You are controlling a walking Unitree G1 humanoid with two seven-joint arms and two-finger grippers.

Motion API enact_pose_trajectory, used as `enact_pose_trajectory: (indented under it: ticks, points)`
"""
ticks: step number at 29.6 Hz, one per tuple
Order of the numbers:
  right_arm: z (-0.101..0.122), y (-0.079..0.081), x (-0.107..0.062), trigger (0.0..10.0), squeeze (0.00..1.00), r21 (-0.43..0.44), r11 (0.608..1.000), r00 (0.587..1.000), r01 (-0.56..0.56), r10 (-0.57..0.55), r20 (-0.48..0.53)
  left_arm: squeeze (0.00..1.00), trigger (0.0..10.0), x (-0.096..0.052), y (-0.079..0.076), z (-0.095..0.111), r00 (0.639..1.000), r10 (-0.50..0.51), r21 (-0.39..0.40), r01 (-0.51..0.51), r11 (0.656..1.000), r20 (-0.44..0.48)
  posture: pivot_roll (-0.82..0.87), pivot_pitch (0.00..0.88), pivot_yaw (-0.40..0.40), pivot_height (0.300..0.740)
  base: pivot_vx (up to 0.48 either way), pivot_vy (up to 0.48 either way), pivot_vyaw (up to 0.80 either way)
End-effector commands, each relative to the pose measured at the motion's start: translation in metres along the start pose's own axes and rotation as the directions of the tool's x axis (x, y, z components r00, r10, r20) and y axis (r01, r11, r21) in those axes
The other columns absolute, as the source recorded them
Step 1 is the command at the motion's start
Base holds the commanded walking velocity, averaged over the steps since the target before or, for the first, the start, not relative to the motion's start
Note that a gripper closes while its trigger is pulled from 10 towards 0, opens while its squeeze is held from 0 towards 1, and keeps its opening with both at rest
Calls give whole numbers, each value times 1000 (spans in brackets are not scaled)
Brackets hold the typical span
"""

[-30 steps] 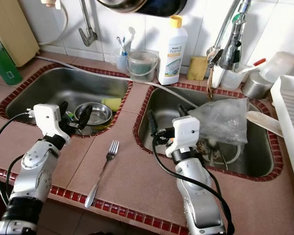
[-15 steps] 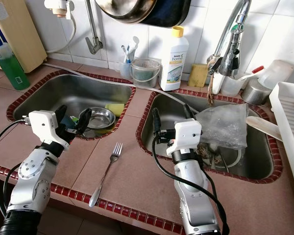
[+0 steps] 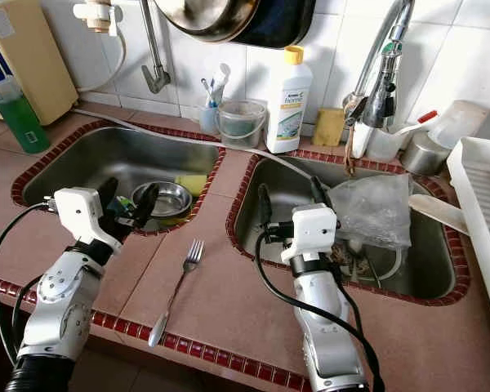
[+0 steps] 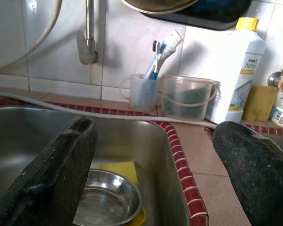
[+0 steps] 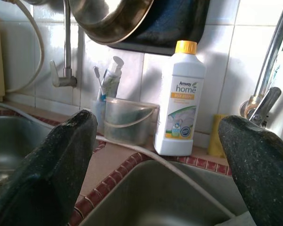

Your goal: Kitchen organization

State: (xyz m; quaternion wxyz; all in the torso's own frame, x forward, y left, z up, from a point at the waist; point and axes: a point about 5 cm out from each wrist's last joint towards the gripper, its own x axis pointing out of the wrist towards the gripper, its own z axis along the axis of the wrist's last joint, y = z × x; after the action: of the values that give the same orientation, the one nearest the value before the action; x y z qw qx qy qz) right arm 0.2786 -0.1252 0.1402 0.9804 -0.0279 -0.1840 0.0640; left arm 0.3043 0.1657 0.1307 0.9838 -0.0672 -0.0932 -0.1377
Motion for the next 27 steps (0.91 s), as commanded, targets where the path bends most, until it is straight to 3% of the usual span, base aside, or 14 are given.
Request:
enact_pose_trajectory:
  ticks: [1,4,9,27]
  points:
    - [-1,-1,0,10000,0,-3,1000,1000,15,-15,5,0,10000,-1,-3,-2,1000,-9,7,9,1000,-16,-130,0,45,740,0,0,0]
    - [-9,-2,-9,10000,0,1,1000,999,28,-28,-32,0,10000,-7,-5,-13,998,-7,3,7,1000,-57,-131,0,48,740,0,0,0]
    - [-9,-1,-13,10000,0,6,1000,999,30,-30,-39,0,10000,-10,-8,-14,998,-10,-8,10,1000,-65,-133,0,51,740,0,0,0]
    - [-9,-2,-12,10000,0,0,999,999,36,-36,-35,0,10000,-3,-7,-7,998,-17,-3,17,1000,-52,-131,0,57,740,0,334,0]
